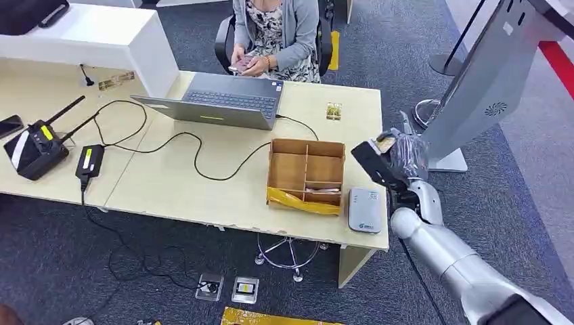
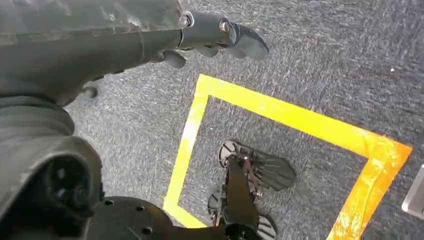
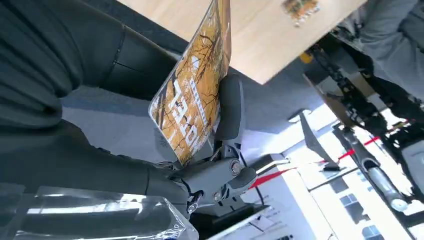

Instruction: Pass the card to the sensor for recognition and then transmit it.

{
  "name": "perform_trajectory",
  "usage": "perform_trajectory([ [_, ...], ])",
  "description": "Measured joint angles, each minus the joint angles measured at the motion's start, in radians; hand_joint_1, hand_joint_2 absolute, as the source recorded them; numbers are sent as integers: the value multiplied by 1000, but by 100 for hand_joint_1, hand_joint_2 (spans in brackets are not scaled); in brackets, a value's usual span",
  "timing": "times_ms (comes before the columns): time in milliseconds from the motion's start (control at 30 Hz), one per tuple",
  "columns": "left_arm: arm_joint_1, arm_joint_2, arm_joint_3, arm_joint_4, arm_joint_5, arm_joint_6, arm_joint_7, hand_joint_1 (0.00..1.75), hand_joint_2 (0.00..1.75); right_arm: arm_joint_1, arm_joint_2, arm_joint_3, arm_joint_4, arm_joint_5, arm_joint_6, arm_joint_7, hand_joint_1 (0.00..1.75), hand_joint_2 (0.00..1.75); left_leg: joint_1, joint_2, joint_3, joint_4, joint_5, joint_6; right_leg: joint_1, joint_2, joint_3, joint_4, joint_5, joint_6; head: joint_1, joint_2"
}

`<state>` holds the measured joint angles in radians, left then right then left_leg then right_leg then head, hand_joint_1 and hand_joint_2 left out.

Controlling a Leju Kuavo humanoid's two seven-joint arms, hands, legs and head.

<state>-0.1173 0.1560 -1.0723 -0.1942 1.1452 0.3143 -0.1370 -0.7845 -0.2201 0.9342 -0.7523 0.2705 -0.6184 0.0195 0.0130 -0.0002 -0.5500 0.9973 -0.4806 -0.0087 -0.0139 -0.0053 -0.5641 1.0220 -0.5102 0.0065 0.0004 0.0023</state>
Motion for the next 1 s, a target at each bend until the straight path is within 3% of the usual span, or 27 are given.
perform_trajectory([
  [333, -1, 0, -25, 0, -21, -14, -3, 0, 0, -66, 51, 25, 5, 14, 19, -5, 175, 175, 0, 0, 0, 0, 0, 0, 0, 0, 0, 0, 0, 0, 0, 0],
  [1000, -18, -2, -50, 0, -26, -19, 3, 0, 0, -68, 105, 43, 84, 20, 13, -58, 175, 175, 0, 0, 0, 0, 0, 0, 0, 0, -1, 0, 0, 0, 0, 0],
])
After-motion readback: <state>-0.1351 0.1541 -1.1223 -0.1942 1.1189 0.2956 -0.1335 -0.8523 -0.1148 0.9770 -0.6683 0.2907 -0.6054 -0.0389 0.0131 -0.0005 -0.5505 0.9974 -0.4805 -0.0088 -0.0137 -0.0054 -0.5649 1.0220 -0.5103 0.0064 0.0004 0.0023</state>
